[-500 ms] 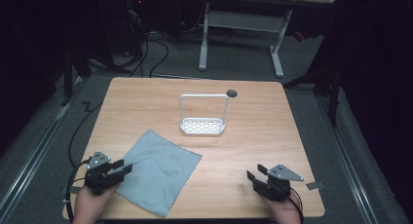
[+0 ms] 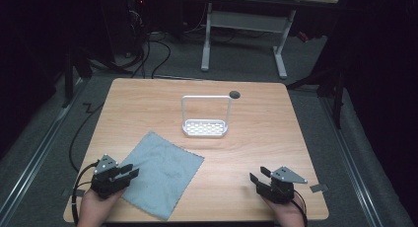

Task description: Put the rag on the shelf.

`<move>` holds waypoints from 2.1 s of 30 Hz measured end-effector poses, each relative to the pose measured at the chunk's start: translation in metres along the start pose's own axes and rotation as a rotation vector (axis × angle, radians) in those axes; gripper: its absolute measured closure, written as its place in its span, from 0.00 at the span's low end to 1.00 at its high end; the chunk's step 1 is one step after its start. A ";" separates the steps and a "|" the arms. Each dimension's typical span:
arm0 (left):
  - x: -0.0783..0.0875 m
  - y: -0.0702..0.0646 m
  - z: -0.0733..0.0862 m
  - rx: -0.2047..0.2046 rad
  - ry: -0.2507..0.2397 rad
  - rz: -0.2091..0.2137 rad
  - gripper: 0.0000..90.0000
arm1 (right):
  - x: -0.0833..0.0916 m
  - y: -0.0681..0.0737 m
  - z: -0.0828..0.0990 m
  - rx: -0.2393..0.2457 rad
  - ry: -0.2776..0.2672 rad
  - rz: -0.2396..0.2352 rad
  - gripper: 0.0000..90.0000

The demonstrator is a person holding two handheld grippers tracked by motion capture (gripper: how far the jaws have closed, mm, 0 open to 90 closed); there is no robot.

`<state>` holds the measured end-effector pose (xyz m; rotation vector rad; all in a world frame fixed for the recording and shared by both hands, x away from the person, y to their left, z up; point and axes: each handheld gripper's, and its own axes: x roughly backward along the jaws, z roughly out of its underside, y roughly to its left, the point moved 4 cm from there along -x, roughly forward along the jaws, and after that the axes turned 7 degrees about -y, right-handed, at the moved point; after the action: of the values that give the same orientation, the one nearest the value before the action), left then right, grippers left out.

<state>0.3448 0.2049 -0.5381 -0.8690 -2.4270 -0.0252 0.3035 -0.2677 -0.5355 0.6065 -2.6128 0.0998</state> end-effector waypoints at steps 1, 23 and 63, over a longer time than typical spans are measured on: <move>-0.001 -0.003 0.001 -0.007 0.015 0.021 0.77 | 0.000 0.000 0.000 0.003 0.000 -0.002 0.54; -0.050 -0.114 0.009 -0.251 0.195 0.273 1.00 | -0.002 0.007 -0.003 0.037 -0.016 -0.033 0.62; -0.040 -0.105 0.016 -0.219 0.150 0.245 0.93 | -0.040 0.074 0.005 0.205 0.184 -0.247 1.00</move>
<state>0.3000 0.1021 -0.5551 -1.2124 -2.1913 -0.2590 0.3012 -0.1863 -0.5558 0.9402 -2.3464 0.3320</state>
